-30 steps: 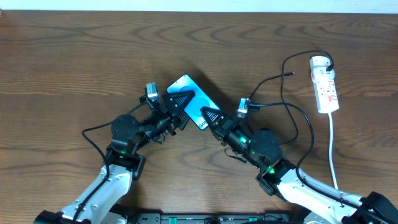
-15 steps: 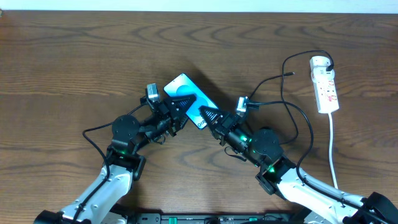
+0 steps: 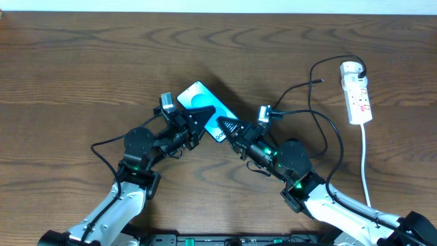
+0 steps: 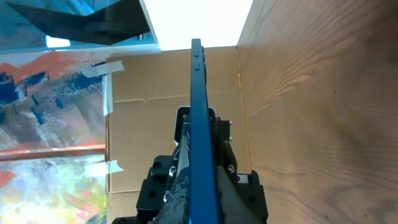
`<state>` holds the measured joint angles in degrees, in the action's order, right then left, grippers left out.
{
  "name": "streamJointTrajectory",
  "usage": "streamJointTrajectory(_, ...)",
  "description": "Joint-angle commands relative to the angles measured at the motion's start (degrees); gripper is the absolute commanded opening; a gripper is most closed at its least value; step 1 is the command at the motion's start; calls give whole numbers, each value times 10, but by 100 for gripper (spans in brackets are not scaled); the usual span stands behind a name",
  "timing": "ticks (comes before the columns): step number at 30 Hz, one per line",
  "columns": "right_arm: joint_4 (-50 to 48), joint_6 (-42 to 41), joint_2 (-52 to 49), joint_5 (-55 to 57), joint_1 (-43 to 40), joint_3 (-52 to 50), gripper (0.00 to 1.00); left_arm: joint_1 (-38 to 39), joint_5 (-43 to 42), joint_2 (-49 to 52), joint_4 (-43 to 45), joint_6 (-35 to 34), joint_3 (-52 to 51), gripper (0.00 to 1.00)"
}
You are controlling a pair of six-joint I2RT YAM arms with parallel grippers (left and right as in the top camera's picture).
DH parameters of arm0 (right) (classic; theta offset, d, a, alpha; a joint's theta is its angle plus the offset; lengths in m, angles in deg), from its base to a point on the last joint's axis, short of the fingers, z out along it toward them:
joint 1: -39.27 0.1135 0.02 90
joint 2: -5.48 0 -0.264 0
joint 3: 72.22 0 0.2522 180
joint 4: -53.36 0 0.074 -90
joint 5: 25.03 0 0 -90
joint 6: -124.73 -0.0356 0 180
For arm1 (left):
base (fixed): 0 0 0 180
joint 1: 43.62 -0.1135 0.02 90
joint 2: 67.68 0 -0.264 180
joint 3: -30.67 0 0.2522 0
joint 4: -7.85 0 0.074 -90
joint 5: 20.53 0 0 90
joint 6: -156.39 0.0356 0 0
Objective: Plug charger to phone and switch on socket
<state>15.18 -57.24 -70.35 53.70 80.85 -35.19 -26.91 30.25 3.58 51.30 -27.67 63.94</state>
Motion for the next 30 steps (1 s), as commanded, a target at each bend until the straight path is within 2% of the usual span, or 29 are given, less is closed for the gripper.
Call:
streamJointTrajectory(1, 14, 16, -3, -72, 9, -6, 11, 0, 25, -5, 16, -9, 16, 8)
streamJointTrajectory(4, 16, 16, -3, -76, 9, -6, 29, 0, 24, -5, 16, -3, 16, 8)
streamJointTrajectory(7, 19, 17, -3, -78, 9, -6, 40, 0, 25, -5, -3, 19, 16, 8)
streamJointTrajectory(9, 39, 38, -3, -78, 9, -6, 46, 0, 26, -5, -51, 20, 16, 8)
streamJointTrajectory(12, 81, 83, -3, -77, 9, -6, 52, -2, 37, -5, -143, 58, 16, 8)
streamJointTrajectory(15, 118, 147, -3, -77, 8, -6, 56, -7, 40, -5, -198, 82, 16, 8)
streamJointTrajectory(20, 190, 313, -3, -50, 7, -6, 61, -20, 39, -5, -212, 96, 16, 8)
streamJointTrajectory(21, 207, 334, -3, -28, 7, -6, 65, -20, 39, -5, -212, 96, 16, 8)
streamJointTrajectory(23, 245, 343, -3, 31, 7, -6, 74, -20, 39, -5, -212, 96, 16, 8)
streamJointTrajectory(27, 277, 342, -3, 93, 7, -6, 80, -19, 37, -5, -212, 103, 16, 8)
streamJointTrajectory(30, 292, 342, -3, 92, 7, -6, 96, -19, 37, -5, -212, 107, 16, 8)
